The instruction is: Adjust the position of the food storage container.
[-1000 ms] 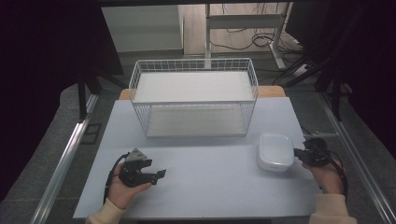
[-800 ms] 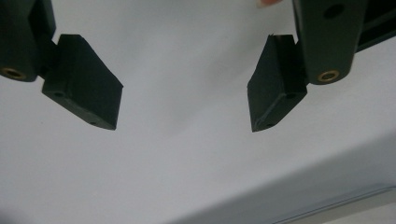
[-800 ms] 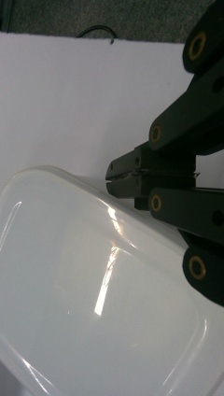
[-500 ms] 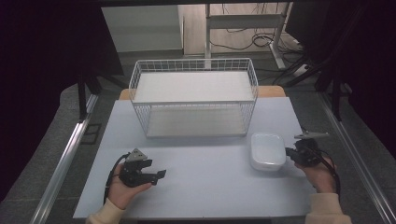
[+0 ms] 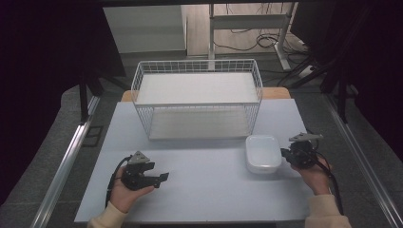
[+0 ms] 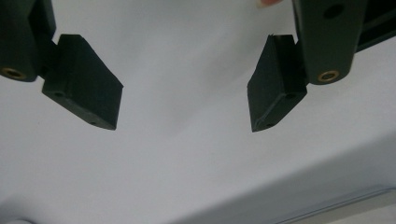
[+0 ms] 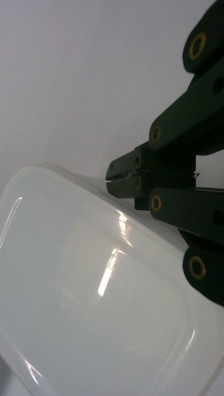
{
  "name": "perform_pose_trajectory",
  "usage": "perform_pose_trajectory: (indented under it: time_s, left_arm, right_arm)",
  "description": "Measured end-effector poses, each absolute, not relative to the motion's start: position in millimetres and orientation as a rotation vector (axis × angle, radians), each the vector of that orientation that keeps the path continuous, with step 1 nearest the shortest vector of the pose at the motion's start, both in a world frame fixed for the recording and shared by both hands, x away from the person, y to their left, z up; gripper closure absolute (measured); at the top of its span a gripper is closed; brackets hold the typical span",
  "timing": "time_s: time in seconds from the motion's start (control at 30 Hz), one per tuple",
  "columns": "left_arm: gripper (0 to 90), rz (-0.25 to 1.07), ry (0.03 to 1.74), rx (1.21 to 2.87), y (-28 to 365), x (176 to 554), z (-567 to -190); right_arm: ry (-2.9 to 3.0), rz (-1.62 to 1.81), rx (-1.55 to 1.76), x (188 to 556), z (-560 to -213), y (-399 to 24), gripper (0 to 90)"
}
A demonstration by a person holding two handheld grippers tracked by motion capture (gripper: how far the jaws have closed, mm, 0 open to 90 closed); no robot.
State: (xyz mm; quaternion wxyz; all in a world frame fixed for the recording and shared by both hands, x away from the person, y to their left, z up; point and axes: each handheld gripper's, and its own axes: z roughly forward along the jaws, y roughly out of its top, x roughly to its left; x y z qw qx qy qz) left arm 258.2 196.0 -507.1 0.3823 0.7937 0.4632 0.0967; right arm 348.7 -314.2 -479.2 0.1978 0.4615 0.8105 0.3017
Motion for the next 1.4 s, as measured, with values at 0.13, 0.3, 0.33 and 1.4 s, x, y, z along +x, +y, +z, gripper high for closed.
perform_pose_trajectory:
  time_s: [0.13,0.3,0.33,1.4]
  left_arm:
    - [26.3,0.248,1.182,2.025,196,258,-507]
    - [26.3,0.248,1.181,2.026,196,258,-507]
    - [26.3,0.248,1.181,2.026,196,258,-507]
    - [26.3,0.249,1.181,2.027,197,260,-507]
  right_arm:
    - [2.287,0.865,1.268,349,-480,-308,90.0]
    - [2.303,0.890,1.247,349,-480,-301,90.0]
    - [2.306,0.894,1.243,349,-480,-300,90.0]
    - [2.437,0.978,1.087,349,-483,-228,90.0]
